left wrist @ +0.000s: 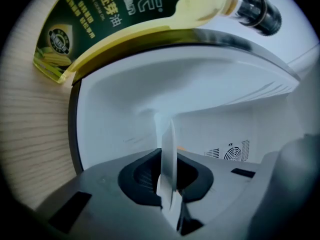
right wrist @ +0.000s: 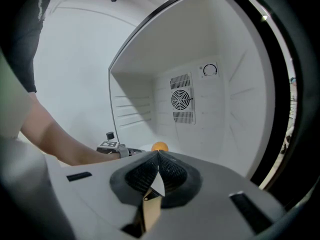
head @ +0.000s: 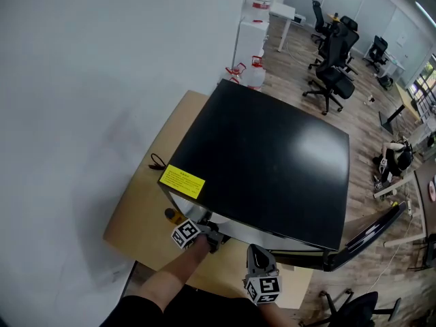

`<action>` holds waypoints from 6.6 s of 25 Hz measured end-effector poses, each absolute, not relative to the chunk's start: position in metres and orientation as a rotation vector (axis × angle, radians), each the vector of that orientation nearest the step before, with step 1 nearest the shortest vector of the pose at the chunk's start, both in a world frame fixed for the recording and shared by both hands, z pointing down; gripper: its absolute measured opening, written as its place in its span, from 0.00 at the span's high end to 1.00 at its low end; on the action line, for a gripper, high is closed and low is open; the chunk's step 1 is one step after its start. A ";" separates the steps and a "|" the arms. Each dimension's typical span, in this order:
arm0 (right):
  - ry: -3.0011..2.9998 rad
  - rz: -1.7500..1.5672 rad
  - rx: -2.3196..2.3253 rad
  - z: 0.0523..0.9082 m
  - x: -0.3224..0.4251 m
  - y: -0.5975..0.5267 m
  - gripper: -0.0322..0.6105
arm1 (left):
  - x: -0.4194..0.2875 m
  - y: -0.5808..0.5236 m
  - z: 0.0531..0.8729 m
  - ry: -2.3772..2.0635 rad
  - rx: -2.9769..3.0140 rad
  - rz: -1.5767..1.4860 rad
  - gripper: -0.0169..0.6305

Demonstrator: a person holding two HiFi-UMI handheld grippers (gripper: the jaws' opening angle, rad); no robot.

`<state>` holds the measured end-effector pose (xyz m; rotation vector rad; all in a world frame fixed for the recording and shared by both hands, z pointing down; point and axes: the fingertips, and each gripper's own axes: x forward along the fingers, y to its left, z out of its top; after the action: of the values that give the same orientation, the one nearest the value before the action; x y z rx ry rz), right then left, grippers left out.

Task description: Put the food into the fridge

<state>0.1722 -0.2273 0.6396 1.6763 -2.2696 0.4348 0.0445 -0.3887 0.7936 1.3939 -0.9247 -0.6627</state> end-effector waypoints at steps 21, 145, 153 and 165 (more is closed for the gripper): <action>-2.271 0.436 1.652 0.637 0.170 -0.212 0.86 | 0.054 -0.401 0.801 -1.093 1.337 -0.419 0.93; -2.183 0.228 2.001 0.513 0.004 0.047 0.86 | -0.106 0.002 0.513 -1.140 2.712 0.075 0.94; -2.155 0.225 2.026 0.509 0.011 0.047 0.86 | -0.093 0.012 0.518 -1.069 2.707 0.080 0.94; -2.154 0.199 2.020 0.505 0.023 0.066 0.86 | -0.085 0.023 0.512 -1.103 2.714 0.084 0.94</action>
<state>0.0231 0.0665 0.5047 2.0199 -2.1542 0.1988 -0.0850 0.0233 0.5120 2.7144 -1.1025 0.0837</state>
